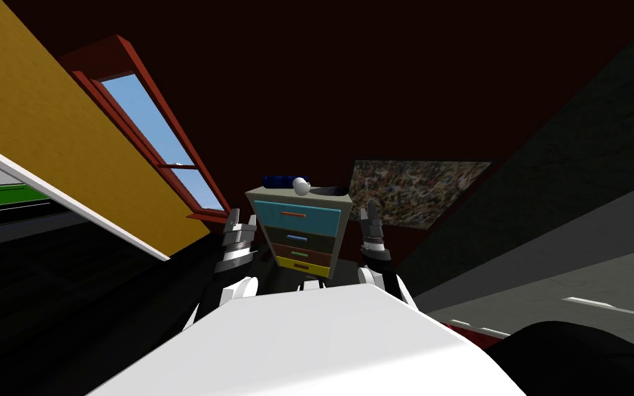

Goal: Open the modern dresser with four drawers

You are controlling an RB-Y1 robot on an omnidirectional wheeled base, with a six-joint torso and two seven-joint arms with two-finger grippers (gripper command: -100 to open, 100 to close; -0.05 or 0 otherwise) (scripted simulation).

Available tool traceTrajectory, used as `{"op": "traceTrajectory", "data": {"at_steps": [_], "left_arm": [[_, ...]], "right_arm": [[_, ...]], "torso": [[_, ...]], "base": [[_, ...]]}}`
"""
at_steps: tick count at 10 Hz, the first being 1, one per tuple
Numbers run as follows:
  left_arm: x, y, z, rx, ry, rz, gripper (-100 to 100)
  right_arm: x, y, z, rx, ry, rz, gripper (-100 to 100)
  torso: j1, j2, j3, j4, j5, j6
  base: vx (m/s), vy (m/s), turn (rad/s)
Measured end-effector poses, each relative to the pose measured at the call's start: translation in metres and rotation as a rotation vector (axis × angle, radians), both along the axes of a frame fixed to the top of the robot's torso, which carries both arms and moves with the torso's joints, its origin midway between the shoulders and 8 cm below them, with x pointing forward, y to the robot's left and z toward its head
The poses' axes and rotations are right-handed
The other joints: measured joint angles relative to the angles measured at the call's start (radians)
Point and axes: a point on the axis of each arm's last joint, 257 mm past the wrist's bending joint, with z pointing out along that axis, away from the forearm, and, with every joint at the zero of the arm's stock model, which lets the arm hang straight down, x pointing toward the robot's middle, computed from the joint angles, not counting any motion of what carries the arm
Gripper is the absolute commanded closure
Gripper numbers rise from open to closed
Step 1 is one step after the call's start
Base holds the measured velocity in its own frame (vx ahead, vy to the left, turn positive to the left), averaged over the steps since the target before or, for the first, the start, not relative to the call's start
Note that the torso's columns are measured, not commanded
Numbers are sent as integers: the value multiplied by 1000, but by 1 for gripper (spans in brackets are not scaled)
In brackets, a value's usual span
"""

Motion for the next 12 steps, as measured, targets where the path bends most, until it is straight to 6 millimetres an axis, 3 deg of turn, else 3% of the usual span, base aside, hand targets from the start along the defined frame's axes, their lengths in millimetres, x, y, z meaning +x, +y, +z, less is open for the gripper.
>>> {"op": "traceTrajectory", "data": {"at_steps": [2,5,12], "left_arm": [[3,-4,-5,44,17,-25,-100],[9,-11,-22,103,51,-61,-100],[26,-17,-87,153,151,-107,-100]], "right_arm": [[0,0,0,0,1,0,0],[0,0,0,0,1,0,0],[0,0,0,0,1,0,0]], "torso": [[1,43,-89,43,0,0],[0,46,-94,47,0,0],[0,47,-94,47,0,0]], "base": [[9,8,-23],[16,13,-38],[24,19,-43]]}}
